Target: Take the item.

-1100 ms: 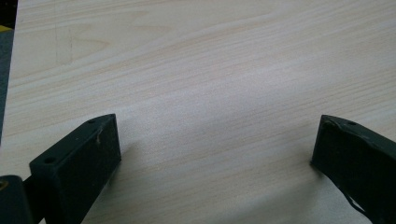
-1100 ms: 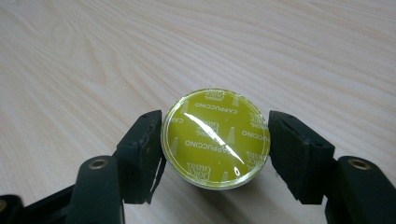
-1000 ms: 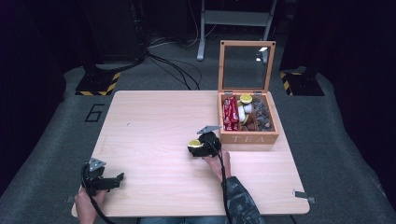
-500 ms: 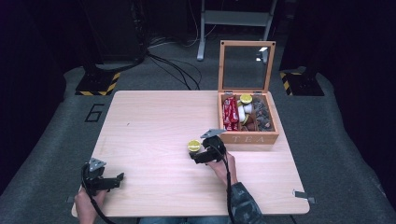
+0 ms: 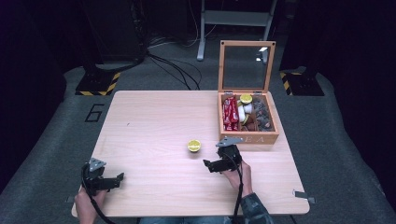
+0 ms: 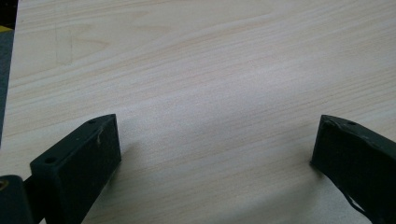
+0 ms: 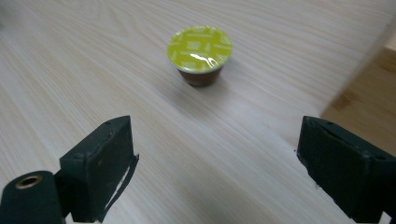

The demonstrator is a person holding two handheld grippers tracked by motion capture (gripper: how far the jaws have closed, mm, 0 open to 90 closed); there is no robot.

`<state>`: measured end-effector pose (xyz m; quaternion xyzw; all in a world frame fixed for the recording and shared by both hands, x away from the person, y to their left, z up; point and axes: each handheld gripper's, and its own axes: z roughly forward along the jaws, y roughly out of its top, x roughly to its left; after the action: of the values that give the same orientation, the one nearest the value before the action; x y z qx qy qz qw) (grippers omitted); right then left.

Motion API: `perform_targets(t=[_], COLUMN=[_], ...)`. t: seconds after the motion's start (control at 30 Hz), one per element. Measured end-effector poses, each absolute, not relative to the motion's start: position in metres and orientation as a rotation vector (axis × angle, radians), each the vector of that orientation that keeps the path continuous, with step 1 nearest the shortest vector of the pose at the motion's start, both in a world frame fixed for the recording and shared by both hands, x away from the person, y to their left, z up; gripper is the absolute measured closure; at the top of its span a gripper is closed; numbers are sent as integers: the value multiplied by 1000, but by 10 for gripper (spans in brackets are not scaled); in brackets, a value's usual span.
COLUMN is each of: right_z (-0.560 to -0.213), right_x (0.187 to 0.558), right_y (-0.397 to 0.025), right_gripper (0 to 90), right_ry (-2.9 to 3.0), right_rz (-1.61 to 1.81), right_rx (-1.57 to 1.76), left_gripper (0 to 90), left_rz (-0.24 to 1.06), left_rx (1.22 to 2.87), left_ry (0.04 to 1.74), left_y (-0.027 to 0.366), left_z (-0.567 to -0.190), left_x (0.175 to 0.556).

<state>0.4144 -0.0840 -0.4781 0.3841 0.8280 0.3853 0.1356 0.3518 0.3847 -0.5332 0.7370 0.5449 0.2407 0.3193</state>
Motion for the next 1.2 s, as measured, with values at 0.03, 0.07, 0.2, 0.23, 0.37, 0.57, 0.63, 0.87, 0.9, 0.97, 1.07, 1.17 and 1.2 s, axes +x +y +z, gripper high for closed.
perform_targets(t=[0.03, 0.07, 0.2, 0.23, 0.37, 0.57, 0.63, 0.87, 0.9, 0.97, 1.07, 1.17, 1.2], right_z=[-479, -480, -483, -484, -487, -498, -501, -515, -517, -521, -527, -529, -529], right_x=[413, 412, 405, 404, 397, 388, 386, 379, 378, 376, 375, 374, 374], right_y=[-89, -93, -111, -116, -138, -180, -191, -237, -243, -254, -265, -264, -264], right_gripper=[97, 94, 82, 81, 81, 73, 71, 60, 60, 59, 52, 40, 30], right_ry=[2394, 2388, 2351, 2337, 2286, 2207, 2180, 2099, 2091, 2074, 2065, 2049, 2044], right_rz=[1109, 1105, 1079, 1080, 1060, 1016, 999, 929, 910, 894, 890, 875, 873], right_rx=[1109, 1118, 1154, 1166, 1228, 1321, 1358, 1464, 1476, 1488, 1484, 1450, 1459], left_gripper=[9, 9, 9, 9, 9, 9, 8, 9, 8, 8, 8, 8, 8], left_rz=[634, 634, 633, 633, 631, 633, 632, 630, 631, 630, 631, 630, 630], left_rx=[1938, 1938, 1939, 1938, 1942, 1939, 1940, 1941, 1940, 1941, 1939, 1938, 1939], left_ry=[1432, 1432, 1432, 1433, 1435, 1432, 1435, 1435, 1434, 1435, 1436, 1438, 1438], left_y=[385, 385, 385, 385, 385, 385, 385, 385, 385, 385, 385, 385, 385], left_z=[-533, -533, -533, -533, -533, -533, -533, -533, -533, -533, -533, -533, -533], left_x=[352, 352, 352, 352, 352, 352, 352, 352, 352, 352, 352, 352, 352])
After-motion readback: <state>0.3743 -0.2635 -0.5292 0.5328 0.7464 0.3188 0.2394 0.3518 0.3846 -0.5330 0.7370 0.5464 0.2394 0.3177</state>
